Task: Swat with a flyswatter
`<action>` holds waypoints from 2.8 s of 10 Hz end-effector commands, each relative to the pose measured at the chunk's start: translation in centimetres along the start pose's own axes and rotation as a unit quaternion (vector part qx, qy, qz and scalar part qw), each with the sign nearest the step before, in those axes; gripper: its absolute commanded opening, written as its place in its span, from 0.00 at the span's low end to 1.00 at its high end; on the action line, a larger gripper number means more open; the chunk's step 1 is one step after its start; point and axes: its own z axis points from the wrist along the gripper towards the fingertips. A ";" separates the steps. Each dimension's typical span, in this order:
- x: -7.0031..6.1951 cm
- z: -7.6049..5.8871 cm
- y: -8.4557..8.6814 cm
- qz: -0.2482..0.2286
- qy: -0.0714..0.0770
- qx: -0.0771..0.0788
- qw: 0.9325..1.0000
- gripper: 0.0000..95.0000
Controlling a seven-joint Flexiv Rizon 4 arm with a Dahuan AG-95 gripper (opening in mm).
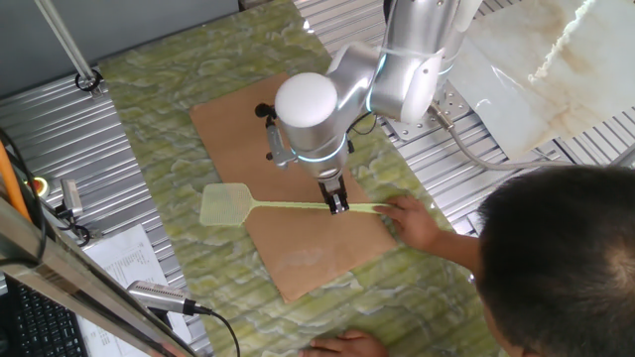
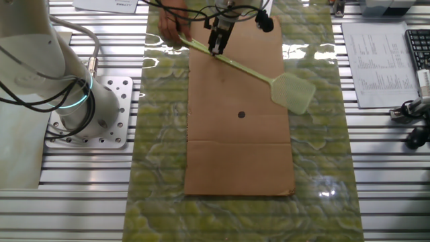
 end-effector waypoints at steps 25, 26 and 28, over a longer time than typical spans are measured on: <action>-0.8 -11.4 -1.1 -0.267 0.004 0.062 0.962 0.00; -1.6 -12.1 -1.5 -0.292 0.007 0.066 0.954 0.00; -3.3 -13.3 -2.6 -0.373 0.014 0.081 0.924 0.00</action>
